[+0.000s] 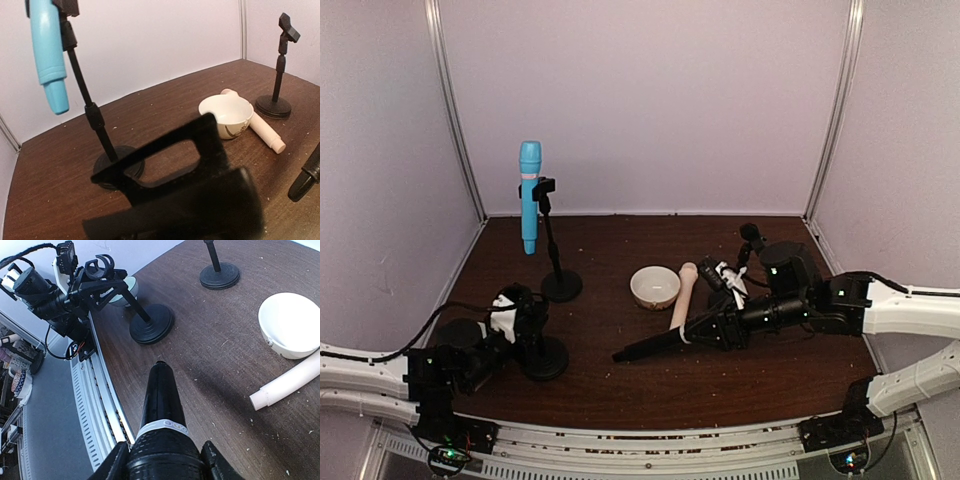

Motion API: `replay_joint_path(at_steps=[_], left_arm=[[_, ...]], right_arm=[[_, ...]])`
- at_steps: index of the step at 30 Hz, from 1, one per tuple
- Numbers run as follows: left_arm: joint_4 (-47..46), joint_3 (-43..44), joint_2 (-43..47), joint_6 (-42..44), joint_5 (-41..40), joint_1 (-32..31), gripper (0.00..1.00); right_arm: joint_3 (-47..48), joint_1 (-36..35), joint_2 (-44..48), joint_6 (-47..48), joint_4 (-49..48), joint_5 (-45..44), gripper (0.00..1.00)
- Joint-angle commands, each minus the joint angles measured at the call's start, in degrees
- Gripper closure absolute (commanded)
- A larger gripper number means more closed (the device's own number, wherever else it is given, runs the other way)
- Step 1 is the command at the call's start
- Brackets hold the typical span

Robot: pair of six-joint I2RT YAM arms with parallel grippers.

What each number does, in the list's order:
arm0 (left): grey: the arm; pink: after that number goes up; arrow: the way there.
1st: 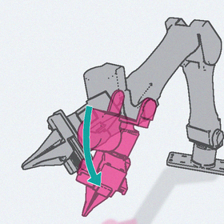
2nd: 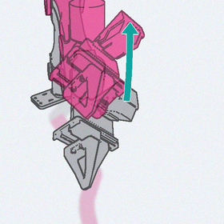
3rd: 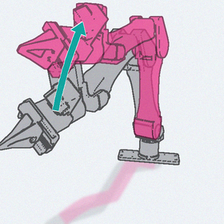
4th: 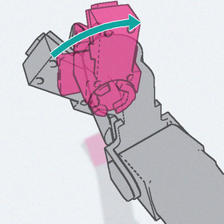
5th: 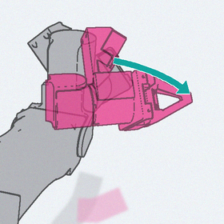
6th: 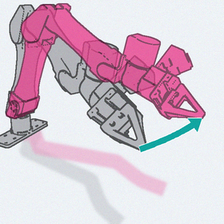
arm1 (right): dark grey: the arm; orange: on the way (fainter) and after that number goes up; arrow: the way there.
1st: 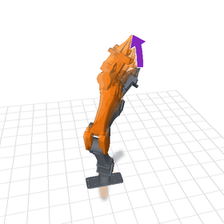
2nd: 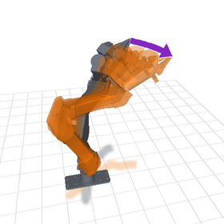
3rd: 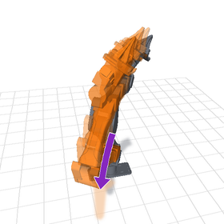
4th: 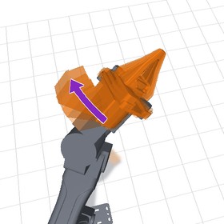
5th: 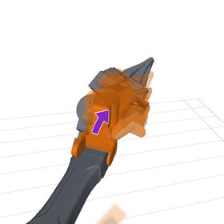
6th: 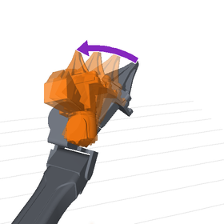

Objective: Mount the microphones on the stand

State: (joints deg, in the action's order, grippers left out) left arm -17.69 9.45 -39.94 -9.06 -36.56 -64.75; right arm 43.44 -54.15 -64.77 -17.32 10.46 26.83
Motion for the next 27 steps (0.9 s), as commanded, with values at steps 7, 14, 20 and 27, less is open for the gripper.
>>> replay_joint_path(at_steps=[7,14,20,27], left_arm=[[-17.0,9.1,-14.7,3.3,13.0,0.2,0.91],[-26.1,14.9,-27.3,0.9,16.2,-0.3,0.96],[-32.7,18.0,-35.4,-3.2,10.7,-1.6,1.0],[-35.2,17.3,-39.6,-5.5,7.4,-1.8,0.83]], right_arm=[[4.4,-0.2,9.4,2.3,9.3,-5.2,0.92],[5.2,-0.2,16.3,0.4,10.1,-6.8,0.93],[5.2,-0.3,19.7,1.3,11.6,-11.3,0.95],[3.7,-0.3,20.2,1.4,10.9,-12.7,0.95]])
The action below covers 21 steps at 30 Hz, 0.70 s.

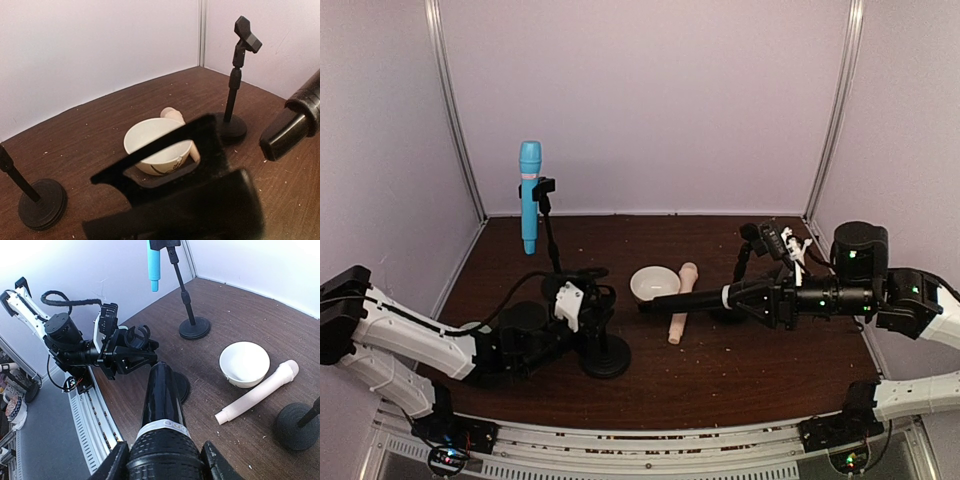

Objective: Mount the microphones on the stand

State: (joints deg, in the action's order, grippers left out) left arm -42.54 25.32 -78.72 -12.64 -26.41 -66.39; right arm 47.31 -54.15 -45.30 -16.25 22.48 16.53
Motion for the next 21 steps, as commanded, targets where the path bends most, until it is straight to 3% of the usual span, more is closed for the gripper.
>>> replay_joint_path(at_steps=[1,7,11,21], left_arm=[[-10.7,1.1,-1.2,-1.9,-2.7,-0.2,0.77],[-13.3,-1.3,-2.1,-1.4,-6.4,-2.4,0.51],[-14.1,-1.6,-3.0,-1.1,-9.6,-3.9,0.43],[-18.0,-2.4,-7.0,-2.0,-12.8,-4.4,0.47]], right_arm=[[-0.4,-0.3,0.7,0.4,-1.4,-2.5,0.95],[-0.6,-0.3,0.1,0.7,-2.2,-2.3,0.95],[-0.9,-0.3,0.0,0.7,-2.9,-2.2,0.95],[-0.9,-0.3,0.9,1.0,-2.5,-2.5,0.95]])
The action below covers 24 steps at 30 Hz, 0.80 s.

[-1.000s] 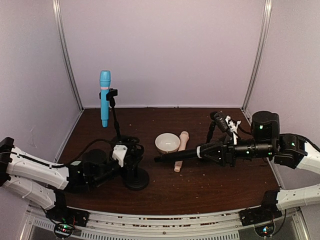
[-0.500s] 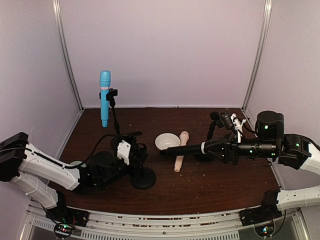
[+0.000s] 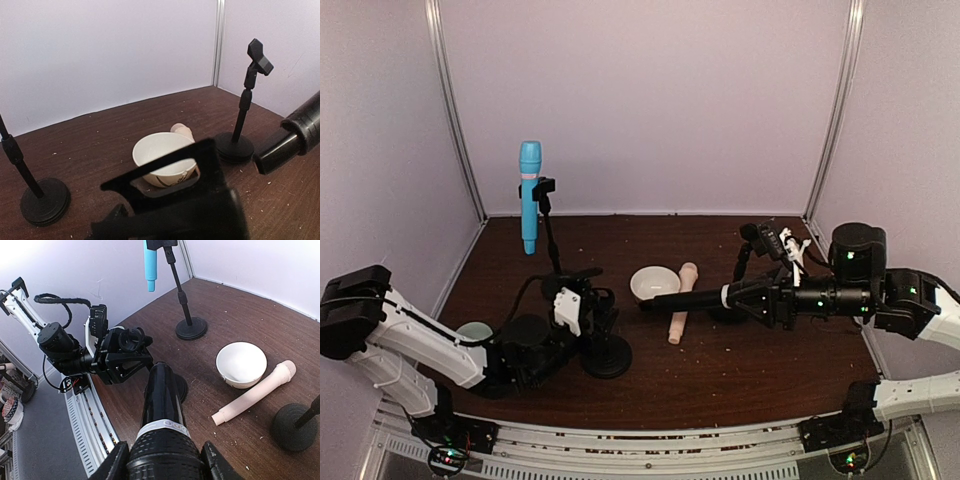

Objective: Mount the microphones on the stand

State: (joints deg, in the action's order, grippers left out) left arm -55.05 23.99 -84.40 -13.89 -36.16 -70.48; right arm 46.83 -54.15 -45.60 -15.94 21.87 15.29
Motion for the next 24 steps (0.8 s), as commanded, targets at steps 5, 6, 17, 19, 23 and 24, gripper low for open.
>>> replay_joint_path(at_steps=[5,6,17,19,23,24], left_arm=[[-7.7,-1.8,-2.3,-1.1,-3.2,-0.3,0.42],[-7.9,-1.7,-2.4,-1.1,-3.0,-0.4,0.44],[-10.9,-2.5,-3.7,0.3,-1.4,-0.4,0.69],[-11.5,-2.4,-4.2,0.0,-1.5,-0.4,0.67],[-13.8,-2.8,-5.6,-0.5,-1.5,-0.4,0.73],[-14.6,-3.0,-5.9,-0.5,-1.3,-0.4,0.78]], right_arm=[[-1.1,-0.2,1.0,0.7,-2.1,-1.2,0.95],[-1.2,-0.3,0.9,0.7,-2.3,-1.1,0.95],[0.5,-0.3,0.6,0.5,-2.6,-0.4,0.96],[1.2,-0.3,0.5,0.6,-2.4,-0.3,0.96],[1.9,-0.3,0.0,0.7,-2.4,-0.1,0.96],[1.9,-0.3,-0.2,0.7,-2.4,0.2,0.96]])
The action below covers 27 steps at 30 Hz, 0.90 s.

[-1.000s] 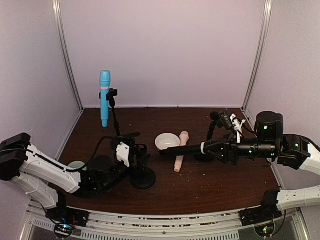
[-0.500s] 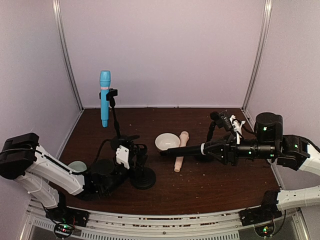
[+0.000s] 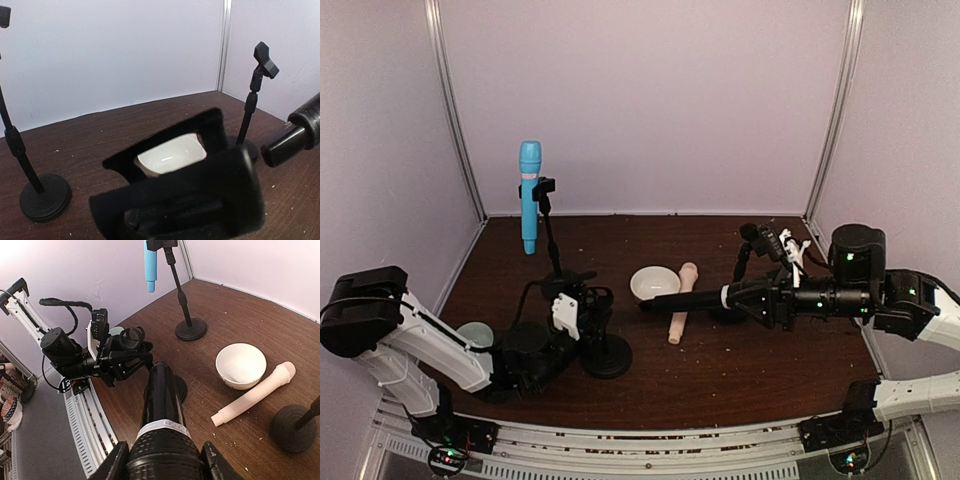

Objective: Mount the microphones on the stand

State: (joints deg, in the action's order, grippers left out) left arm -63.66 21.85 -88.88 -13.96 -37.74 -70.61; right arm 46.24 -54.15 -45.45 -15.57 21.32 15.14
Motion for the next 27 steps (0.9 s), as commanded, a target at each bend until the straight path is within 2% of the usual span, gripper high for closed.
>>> replay_joint_path(at_steps=[1,6,11,18,27], left_arm=[[-6.6,-1.0,-1.7,-0.5,0.4,-0.2,0.81],[-8.3,-1.6,-2.0,-0.3,1.6,-0.3,0.94],[-9.0,-1.7,-2.0,0.6,2.5,-0.3,0.99],[-9.4,-1.3,-1.9,0.7,3.8,-0.3,1.0],[-6.6,0.5,-1.7,0.7,5.2,-0.3,1.0]], right_arm=[[2.6,-0.3,-0.5,0.2,-2.1,0.7,0.96],[3.5,-0.7,0.0,-0.2,-3.9,2.2,0.96],[5.6,-2.0,-1.3,1.1,-3.8,1.1,0.96],[9.9,-4.0,-5.1,3.8,-0.2,-3.1,0.98],[11.0,-4.6,-6.7,5.0,-1.9,0.6,1.0]])
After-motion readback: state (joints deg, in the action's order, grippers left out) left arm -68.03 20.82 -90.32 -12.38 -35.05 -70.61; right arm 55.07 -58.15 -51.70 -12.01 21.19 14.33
